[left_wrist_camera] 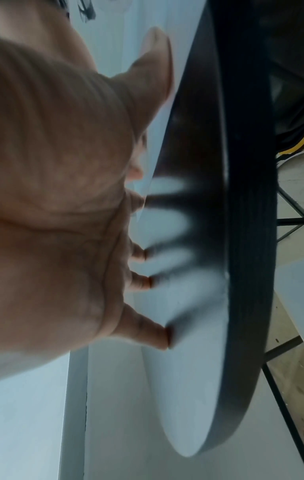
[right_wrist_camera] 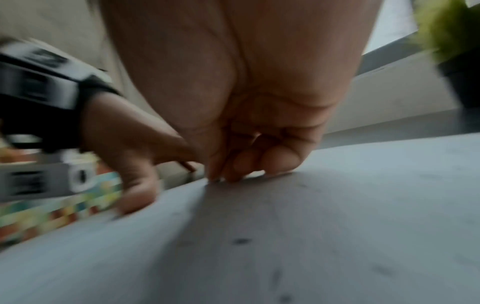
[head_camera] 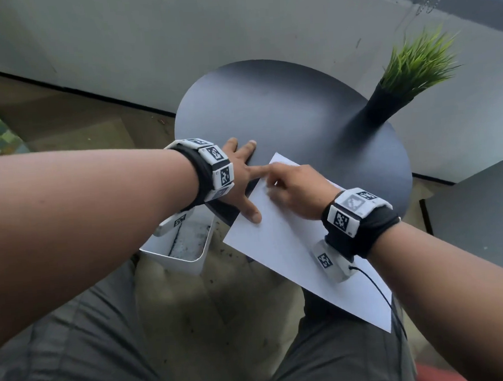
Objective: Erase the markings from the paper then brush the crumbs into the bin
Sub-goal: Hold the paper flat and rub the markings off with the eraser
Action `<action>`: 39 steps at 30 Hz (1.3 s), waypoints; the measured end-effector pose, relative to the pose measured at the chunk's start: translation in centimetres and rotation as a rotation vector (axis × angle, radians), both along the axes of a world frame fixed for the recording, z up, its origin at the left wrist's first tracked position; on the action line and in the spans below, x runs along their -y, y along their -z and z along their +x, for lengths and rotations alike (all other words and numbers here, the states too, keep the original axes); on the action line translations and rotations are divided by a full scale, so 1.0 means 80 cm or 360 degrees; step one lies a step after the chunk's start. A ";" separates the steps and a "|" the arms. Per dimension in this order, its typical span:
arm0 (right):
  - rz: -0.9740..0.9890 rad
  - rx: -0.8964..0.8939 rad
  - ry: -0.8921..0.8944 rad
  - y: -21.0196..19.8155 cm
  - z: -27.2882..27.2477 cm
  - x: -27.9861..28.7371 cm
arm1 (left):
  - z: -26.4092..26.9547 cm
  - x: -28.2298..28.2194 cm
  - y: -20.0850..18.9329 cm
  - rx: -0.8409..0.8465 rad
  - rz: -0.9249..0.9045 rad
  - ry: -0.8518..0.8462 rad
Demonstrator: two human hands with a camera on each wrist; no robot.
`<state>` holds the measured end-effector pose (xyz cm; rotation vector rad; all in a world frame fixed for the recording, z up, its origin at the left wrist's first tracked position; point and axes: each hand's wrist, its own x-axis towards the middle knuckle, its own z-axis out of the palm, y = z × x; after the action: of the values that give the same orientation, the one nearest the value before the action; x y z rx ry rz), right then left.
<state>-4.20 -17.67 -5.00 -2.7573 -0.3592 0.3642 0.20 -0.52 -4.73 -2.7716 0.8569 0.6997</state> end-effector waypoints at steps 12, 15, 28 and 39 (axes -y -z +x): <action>-0.0033 0.0004 -0.0378 0.003 -0.013 -0.012 | 0.002 -0.003 0.005 -0.0037 -0.0040 -0.0010; -0.0112 -0.0060 -0.0063 -0.006 0.013 0.010 | 0.002 -0.002 0.003 -0.0015 -0.0026 0.0005; -0.0173 0.0105 0.0233 0.004 0.009 0.034 | -0.005 -0.001 -0.007 -0.0100 0.0004 0.0100; -0.0129 0.0127 0.0033 0.007 -0.003 0.018 | -0.006 0.006 -0.018 -0.0045 0.0181 0.0231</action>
<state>-4.47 -19.08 -5.52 -2.8589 -0.3425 0.2695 -0.30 -1.03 -3.32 -2.5753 0.9803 0.7395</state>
